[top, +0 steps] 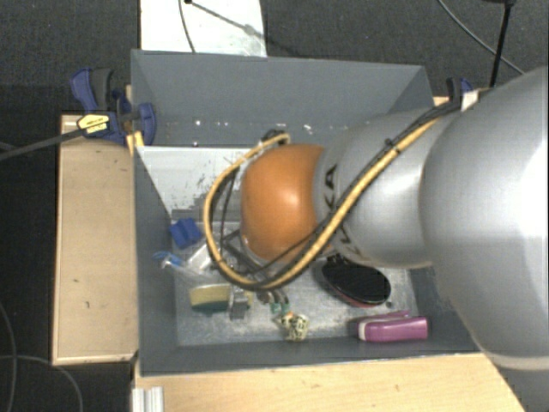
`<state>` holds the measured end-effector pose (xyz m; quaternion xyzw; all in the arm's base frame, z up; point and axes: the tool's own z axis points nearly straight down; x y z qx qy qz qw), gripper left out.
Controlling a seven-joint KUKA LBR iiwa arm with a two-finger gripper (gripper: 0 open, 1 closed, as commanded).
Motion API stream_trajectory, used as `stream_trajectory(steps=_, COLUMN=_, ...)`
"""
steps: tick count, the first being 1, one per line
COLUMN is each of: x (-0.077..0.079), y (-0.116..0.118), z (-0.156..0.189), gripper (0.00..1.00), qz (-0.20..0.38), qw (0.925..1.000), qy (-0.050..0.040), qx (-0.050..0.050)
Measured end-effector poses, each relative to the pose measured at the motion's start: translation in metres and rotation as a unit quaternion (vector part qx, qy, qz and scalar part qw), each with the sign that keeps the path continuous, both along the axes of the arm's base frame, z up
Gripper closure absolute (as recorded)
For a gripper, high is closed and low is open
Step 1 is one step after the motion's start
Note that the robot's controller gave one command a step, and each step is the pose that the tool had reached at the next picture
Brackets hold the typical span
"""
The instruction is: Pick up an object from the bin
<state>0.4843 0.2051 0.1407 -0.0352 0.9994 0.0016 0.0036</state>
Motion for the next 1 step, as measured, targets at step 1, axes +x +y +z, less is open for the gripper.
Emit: stream_trajectory(steps=1, x=0.0019, y=0.0002, z=0.0581, gripper=1.0, qz=0.001, qw=1.0, qy=-0.0001, qx=0.0)
